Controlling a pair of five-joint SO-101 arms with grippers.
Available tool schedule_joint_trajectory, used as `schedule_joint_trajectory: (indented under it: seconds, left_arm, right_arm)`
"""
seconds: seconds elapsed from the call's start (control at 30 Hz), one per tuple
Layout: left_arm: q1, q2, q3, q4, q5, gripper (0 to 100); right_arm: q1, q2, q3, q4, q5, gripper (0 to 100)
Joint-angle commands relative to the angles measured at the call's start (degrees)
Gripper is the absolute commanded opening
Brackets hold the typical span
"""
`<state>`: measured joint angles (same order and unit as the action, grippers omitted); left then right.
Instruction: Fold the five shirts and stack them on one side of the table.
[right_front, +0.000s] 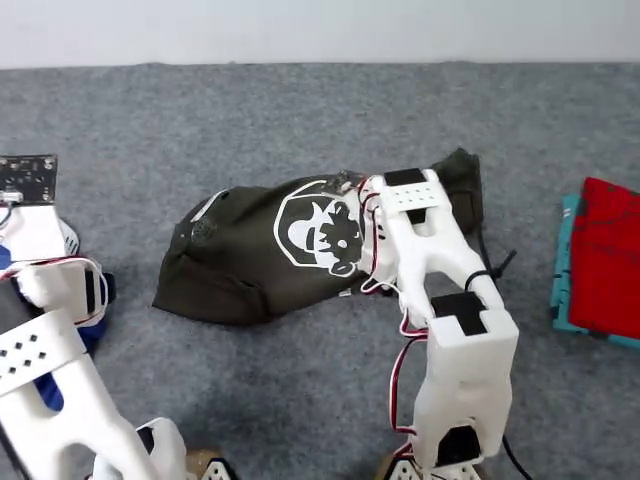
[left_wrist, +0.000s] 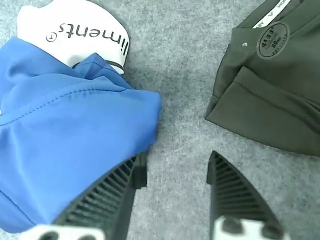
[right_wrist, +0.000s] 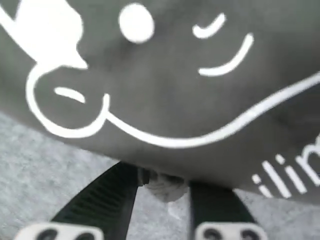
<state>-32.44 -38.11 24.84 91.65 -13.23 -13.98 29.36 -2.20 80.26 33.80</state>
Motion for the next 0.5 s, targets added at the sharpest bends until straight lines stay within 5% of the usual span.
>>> schedule_joint_trajectory:
  seconds: [0.0,0.47]
  left_arm:
    - [-0.18,-0.26,-0.4,-0.88,-0.44,20]
    - [0.26,-0.26,-2.51,-0.79,-0.53,20]
  right_arm:
    - [-0.4,2.86,-0.18,0.04,0.79,0.9]
    - [12.88,-28.97,-0.53,17.54,7.56,1.0]
